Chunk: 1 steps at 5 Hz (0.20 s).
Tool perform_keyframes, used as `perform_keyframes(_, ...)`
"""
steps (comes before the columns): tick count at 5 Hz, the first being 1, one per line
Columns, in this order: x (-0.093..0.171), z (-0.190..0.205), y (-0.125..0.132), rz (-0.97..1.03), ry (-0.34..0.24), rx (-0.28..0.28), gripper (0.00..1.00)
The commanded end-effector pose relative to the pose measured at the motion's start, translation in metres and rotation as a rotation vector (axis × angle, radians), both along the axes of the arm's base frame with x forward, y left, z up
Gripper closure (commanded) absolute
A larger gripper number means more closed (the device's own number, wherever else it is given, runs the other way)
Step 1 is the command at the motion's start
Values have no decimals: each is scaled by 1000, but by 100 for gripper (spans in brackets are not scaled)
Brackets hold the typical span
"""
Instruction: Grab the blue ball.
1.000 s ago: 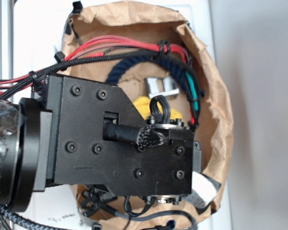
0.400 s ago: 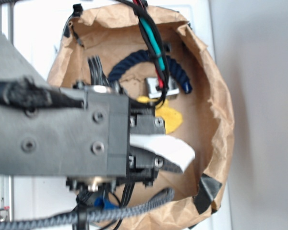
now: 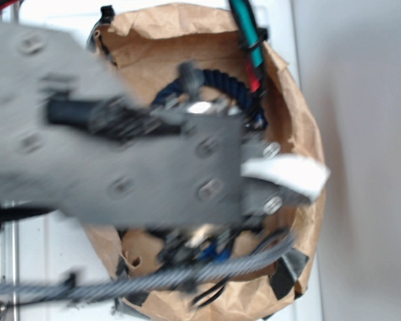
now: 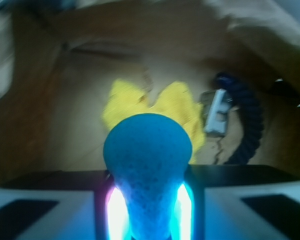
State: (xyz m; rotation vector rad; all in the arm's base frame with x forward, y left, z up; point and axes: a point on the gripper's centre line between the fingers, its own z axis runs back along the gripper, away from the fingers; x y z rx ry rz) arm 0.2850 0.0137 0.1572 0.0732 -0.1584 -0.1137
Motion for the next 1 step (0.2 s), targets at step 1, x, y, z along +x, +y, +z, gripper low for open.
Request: perform_keyframes(1,14,28,-12,20,-54,-22,100)
